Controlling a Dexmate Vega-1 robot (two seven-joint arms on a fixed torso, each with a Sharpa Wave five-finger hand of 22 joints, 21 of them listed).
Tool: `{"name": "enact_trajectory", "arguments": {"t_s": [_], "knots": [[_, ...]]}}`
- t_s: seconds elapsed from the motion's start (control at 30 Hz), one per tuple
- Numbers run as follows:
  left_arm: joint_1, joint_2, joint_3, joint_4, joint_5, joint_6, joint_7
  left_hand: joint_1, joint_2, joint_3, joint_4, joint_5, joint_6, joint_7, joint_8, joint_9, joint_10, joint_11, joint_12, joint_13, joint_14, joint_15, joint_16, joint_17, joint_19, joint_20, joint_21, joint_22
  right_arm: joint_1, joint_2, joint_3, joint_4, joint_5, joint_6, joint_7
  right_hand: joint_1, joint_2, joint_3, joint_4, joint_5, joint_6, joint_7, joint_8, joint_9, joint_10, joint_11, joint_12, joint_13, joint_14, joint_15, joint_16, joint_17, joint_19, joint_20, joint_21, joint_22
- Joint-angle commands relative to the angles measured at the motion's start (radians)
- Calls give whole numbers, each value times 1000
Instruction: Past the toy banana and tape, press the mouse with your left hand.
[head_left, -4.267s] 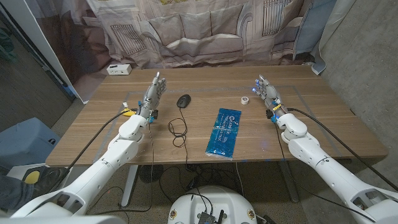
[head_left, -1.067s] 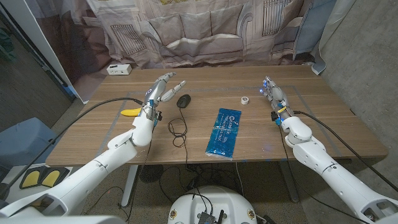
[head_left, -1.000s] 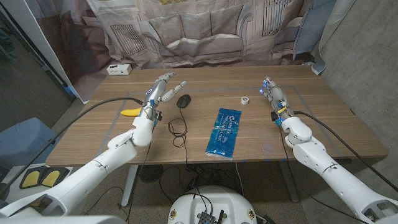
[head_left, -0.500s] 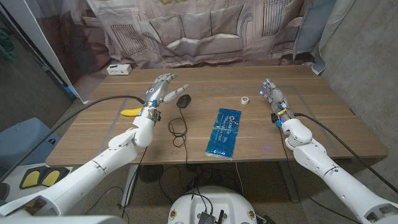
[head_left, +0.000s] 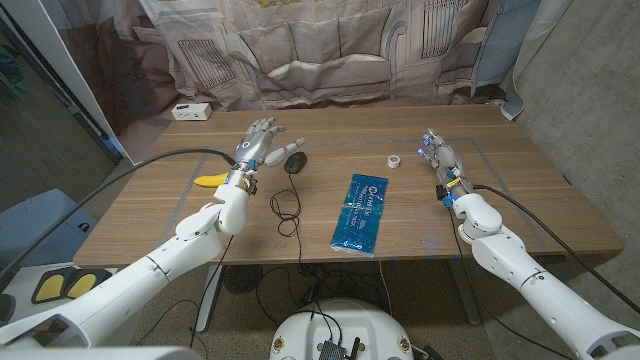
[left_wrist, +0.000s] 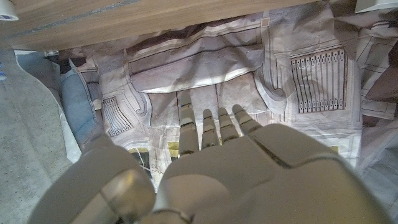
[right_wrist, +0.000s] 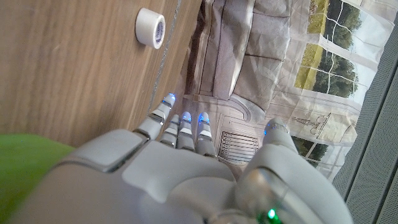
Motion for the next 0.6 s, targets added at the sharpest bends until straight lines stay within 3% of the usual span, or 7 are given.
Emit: {"name": "enact_trajectory", "arguments": {"t_s": [0.03,0.37,0.47,0.6], "knots": [[-25,20,38,-55,59,141,-102,-13,-1,-8,3,-3,19,1,-2,5,-25,-7,-7,-1,-26,2,-4,5,-17,0,-10,4,-8,1,4,-4,5,-3,-6,7,5,4,-3,-4,8,-4,-1,3,13,1,-3,5,3,8,-2,5,8,-3,-1,2],[-60,30,76,-71,99,204,-177,-26,-6,-18,8,-1,28,9,-9,5,-51,2,-8,-2,-60,14,-4,5,-35,-5,-23,4,-8,6,6,4,13,-3,-5,7,5,3,-3,-4,12,-6,0,3,14,1,-4,6,4,9,-2,5,7,3,-2,2],[-70,33,88,-72,117,215,-191,-30,-7,-21,9,0,14,-3,-18,5,-54,1,-7,-2,-61,22,0,5,-36,0,-26,5,-7,5,5,7,10,1,-1,7,5,3,-3,-4,12,-6,0,3,14,1,-4,6,5,9,-2,5,7,4,-2,2],[-85,37,105,-76,141,235,-225,-33,-8,-25,10,1,19,-7,-19,5,-55,-6,-4,-2,-67,8,0,5,-37,8,-28,5,-5,5,5,9,14,-3,0,7,6,3,-3,-4,13,-6,0,3,14,2,-4,6,5,8,-2,5,7,6,-3,2]]}}
